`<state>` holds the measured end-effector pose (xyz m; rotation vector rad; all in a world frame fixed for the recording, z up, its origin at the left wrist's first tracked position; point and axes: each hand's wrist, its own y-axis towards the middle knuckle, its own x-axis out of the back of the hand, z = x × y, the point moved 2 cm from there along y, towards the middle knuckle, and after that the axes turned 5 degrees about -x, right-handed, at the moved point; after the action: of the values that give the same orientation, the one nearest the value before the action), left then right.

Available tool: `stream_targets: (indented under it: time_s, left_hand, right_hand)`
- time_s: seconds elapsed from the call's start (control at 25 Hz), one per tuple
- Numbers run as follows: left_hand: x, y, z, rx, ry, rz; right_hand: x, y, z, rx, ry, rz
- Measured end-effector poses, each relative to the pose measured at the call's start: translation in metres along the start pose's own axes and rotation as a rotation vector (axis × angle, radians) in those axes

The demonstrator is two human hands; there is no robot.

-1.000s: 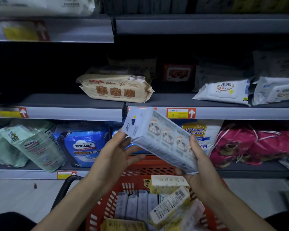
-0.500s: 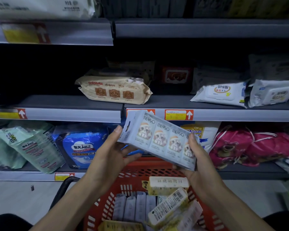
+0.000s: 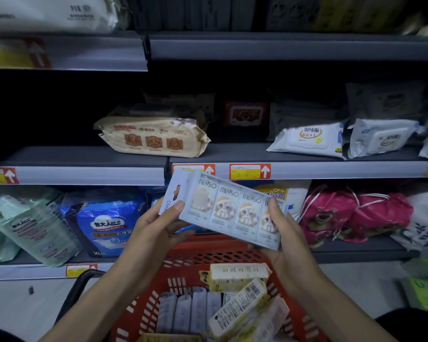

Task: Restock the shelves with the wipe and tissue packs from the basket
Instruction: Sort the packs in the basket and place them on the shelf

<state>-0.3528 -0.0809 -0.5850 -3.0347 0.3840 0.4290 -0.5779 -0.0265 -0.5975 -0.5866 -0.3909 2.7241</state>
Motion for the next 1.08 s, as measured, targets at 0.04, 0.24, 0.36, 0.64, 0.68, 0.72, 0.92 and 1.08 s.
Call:
stream_targets:
  time_s: [0.04, 0.24, 0.36, 0.64, 0.68, 0.72, 0.92, 1.08]
  left_hand:
    - [0.0, 0.0, 0.0, -0.001, 0.001, -0.007]
    - [0.006, 0.004, 0.004, 0.001, 0.005, -0.053]
    - [0.013, 0.007, 0.006, -0.012, 0.026, -0.1]
    - [0.016, 0.013, -0.016, -0.073, 0.122, -0.176]
    - [0.015, 0.012, -0.021, -0.09, 0.127, -0.185]
    - [0.013, 0.011, -0.028, -0.106, 0.127, -0.19]
    - [0.0, 0.006, -0.071, -0.193, 0.102, -0.187]
    - [-0.022, 0.008, -0.121, -0.3, 0.174, -0.127]
  right_hand:
    - [0.0, -0.001, 0.001, 0.0, 0.0, -0.007]
    - [0.001, -0.002, 0.004, -0.008, -0.03, -0.04]
    - [0.001, 0.001, 0.002, -0.005, -0.052, -0.063]
    - [-0.01, -0.001, 0.02, 0.038, 0.002, -0.004]
    - [-0.011, -0.002, 0.025, 0.043, 0.004, 0.041]
    - [-0.011, -0.002, 0.029, 0.041, 0.011, 0.082]
    - [-0.015, -0.021, 0.053, 0.008, 0.129, 0.292]
    - [-0.019, -0.04, 0.091, 0.065, 0.163, 0.329]
